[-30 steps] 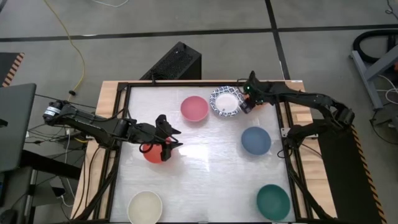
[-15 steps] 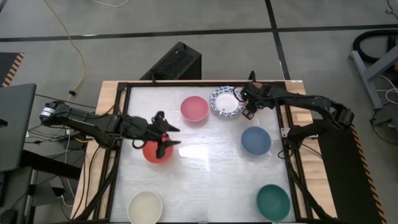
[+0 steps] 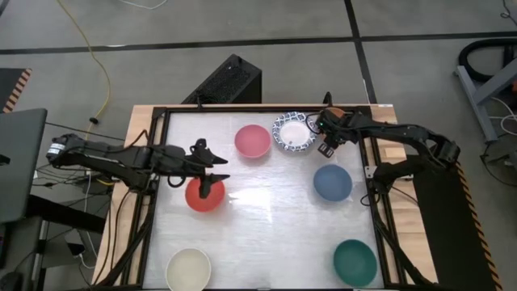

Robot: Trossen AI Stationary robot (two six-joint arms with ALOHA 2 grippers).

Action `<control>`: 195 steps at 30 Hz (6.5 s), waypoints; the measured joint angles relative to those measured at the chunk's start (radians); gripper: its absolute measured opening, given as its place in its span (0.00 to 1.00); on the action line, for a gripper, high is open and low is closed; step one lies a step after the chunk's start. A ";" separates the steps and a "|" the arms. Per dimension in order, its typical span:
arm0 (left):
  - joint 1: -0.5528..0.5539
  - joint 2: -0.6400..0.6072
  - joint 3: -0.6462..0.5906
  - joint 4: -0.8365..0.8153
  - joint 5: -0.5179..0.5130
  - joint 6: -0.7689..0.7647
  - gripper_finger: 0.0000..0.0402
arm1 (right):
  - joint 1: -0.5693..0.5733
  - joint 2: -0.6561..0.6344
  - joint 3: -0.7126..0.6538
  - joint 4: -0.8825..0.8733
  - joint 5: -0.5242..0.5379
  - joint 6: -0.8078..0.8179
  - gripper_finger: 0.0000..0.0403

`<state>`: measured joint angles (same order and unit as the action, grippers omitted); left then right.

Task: Nest bowls inside each other
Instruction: Stack the light orange bowl into the stacked white paper bowl, then stack the blue bowl into the light orange bowl

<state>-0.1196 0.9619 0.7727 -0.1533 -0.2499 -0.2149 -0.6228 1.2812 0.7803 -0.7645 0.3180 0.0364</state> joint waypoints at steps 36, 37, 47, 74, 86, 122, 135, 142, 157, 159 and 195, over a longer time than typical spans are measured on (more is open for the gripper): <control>-0.023 -0.129 -0.044 -0.001 -0.019 -0.016 0.58 | 0.354 0.067 0.348 0.107 -0.003 -0.046 0.00; -0.023 -0.129 -0.044 -0.002 -0.017 -0.018 0.58 | 0.352 0.100 0.374 0.055 -0.003 -0.048 0.00; -0.024 -0.132 -0.044 -0.023 0.009 -0.033 0.58 | 0.344 0.314 0.525 -0.121 -0.085 -0.073 0.00; -0.024 -0.132 -0.044 -0.065 0.009 -0.042 0.58 | 0.278 0.375 0.541 -0.122 -0.193 -0.044 0.20; -0.024 -0.132 -0.043 -0.078 0.008 -0.044 0.58 | 0.280 0.291 0.541 -0.106 -0.189 -0.037 0.23; -0.110 -0.132 -0.043 -0.062 0.009 -0.060 0.58 | 0.613 -0.134 0.027 -0.568 -0.037 1.133 0.26; -0.110 -0.132 -0.043 -0.085 0.009 -0.060 0.58 | 0.613 -0.131 -0.008 -0.558 -0.056 1.143 0.53; -0.110 -0.132 -0.043 -0.090 0.008 -0.060 0.58 | 0.613 -0.131 -0.033 -0.491 -0.057 1.144 0.50; -0.110 -0.132 -0.043 -0.101 0.008 -0.061 0.58 | 0.573 -0.131 -0.096 -0.399 -0.111 1.145 0.21; -0.110 -0.132 -0.043 -0.101 0.008 -0.061 0.58 | 0.567 -0.132 -0.094 -0.393 -0.114 1.142 0.10; -0.110 -0.131 -0.043 -0.155 0.004 -0.070 0.58 | 0.205 -0.130 0.240 0.016 -0.137 0.723 0.02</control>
<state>-0.2295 0.8307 0.7296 -0.3078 -0.2458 -0.2845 -0.4181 1.1507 1.0205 -0.7483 0.1810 0.7596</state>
